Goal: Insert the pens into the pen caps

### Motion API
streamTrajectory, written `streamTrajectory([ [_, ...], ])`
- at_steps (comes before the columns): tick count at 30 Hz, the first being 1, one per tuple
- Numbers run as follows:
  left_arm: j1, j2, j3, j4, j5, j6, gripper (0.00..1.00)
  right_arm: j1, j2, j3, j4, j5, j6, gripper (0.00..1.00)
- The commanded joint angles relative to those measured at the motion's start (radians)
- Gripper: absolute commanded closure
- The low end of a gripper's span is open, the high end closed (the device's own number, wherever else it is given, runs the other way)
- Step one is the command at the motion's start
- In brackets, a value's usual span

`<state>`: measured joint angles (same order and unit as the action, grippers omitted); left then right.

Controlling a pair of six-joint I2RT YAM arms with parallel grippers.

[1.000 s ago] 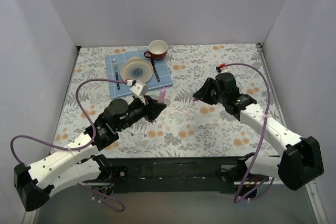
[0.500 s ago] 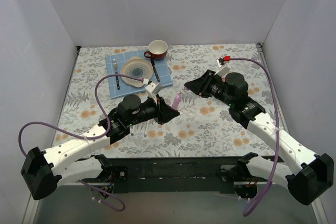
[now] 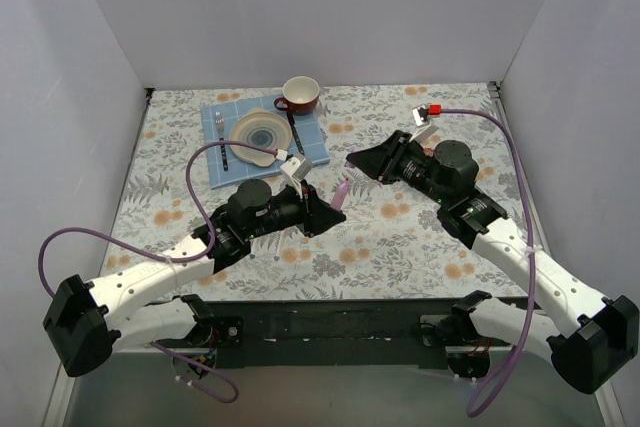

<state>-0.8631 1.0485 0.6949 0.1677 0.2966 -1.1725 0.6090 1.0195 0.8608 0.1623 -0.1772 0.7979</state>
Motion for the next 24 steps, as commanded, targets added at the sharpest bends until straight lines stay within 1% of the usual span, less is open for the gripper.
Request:
streamTrajectory([
  [1,0.001,-0.007,-0.012,0.033,0.009,0.01,1.0,0.02,-0.03,-0.003,0.072,-0.019,0.009,0.99],
  [8,0.001,-0.027,-0.017,0.016,-0.01,0.023,1.0,0.064,-0.039,-0.025,0.043,-0.025,0.009,0.99],
  [14,0.001,-0.048,-0.029,0.012,-0.025,0.027,1.0,0.1,-0.079,-0.063,0.01,-0.021,-0.005,0.99],
  [19,0.001,-0.05,-0.026,0.009,-0.031,0.03,1.0,0.124,-0.099,-0.062,-0.023,0.008,-0.022,0.99],
  [24,0.001,-0.051,-0.025,0.003,-0.028,0.034,1.0,0.124,-0.121,-0.045,-0.055,0.085,-0.045,0.99],
])
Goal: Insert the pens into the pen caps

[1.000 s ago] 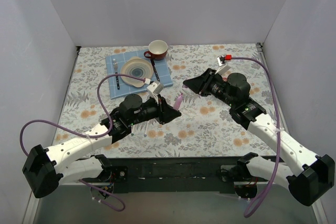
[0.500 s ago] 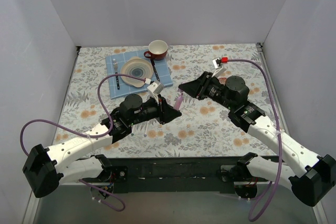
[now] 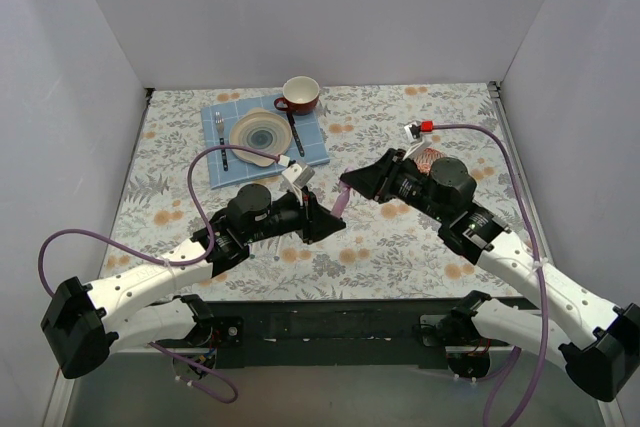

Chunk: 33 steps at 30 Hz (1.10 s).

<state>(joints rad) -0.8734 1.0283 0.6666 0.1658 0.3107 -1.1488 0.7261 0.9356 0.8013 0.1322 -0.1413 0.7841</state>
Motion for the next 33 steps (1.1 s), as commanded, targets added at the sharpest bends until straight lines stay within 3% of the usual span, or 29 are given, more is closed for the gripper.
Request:
streamTrajectory([
  [1,0.011,-0.033,0.002,0.003,-0.041,0.012,1.0,0.007,-0.04,0.019,-0.023,0.057,-0.031,0.99],
  [9,0.011,-0.036,0.004,-0.005,-0.045,0.015,1.0,0.007,-0.027,0.085,-0.051,0.094,-0.063,0.99],
  [33,0.011,-0.057,-0.004,0.015,-0.056,0.027,1.0,0.033,0.009,-0.028,-0.029,-0.04,-0.036,0.99],
])
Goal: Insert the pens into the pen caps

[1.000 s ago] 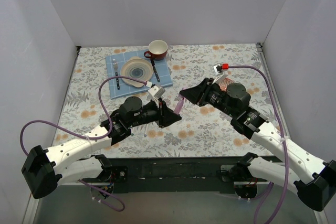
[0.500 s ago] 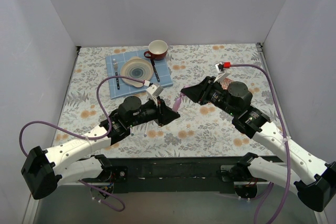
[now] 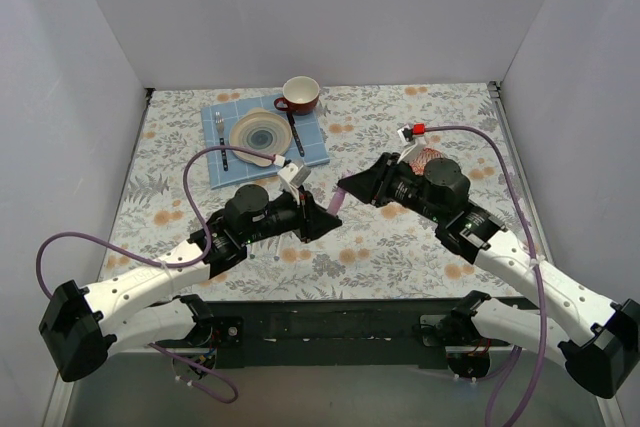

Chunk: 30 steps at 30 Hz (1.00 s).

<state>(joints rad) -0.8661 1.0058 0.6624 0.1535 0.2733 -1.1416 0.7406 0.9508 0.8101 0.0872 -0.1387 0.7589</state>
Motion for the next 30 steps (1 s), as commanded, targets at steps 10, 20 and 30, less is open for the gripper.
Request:
streamTrajectory([
  [10,0.004,-0.004,0.029,0.029,-0.106,0.014,1.0,0.121,-0.047,-0.153,0.076,-0.059,0.031,0.99],
  [20,0.004,0.056,0.074,0.073,-0.2,0.011,1.0,0.178,-0.057,-0.244,0.129,-0.015,0.123,0.99],
  [30,0.004,0.139,0.14,0.115,-0.232,0.008,1.0,0.204,-0.086,-0.304,0.183,-0.029,0.148,0.99],
])
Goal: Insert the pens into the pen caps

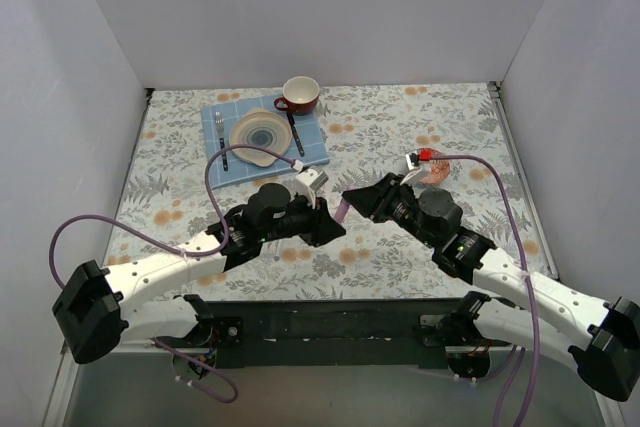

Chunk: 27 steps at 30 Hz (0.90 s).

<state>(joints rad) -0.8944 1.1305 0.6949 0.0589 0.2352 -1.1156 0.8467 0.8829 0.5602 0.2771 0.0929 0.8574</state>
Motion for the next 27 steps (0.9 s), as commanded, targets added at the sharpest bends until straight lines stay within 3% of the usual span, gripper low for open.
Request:
streamTrajectory([
  [1,0.032,0.021,0.109,0.217,-0.195,-0.021,1.0,0.107,-0.018,-0.065,0.003,-0.259,0.063,0.99],
  [9,0.032,0.023,0.109,0.315,-0.169,0.023,1.0,0.144,-0.035,-0.204,0.234,-0.326,0.086,0.99],
  [14,0.034,-0.003,0.066,0.384,-0.223,0.069,1.0,0.164,-0.033,-0.169,0.15,-0.308,0.057,0.99],
  [21,0.035,0.012,0.098,0.43,-0.281,0.091,1.0,0.227,0.03,-0.165,0.194,-0.289,0.025,0.99],
  [27,0.055,0.023,0.152,0.417,-0.287,0.145,1.0,0.328,0.079,-0.128,0.129,-0.17,-0.012,0.99],
])
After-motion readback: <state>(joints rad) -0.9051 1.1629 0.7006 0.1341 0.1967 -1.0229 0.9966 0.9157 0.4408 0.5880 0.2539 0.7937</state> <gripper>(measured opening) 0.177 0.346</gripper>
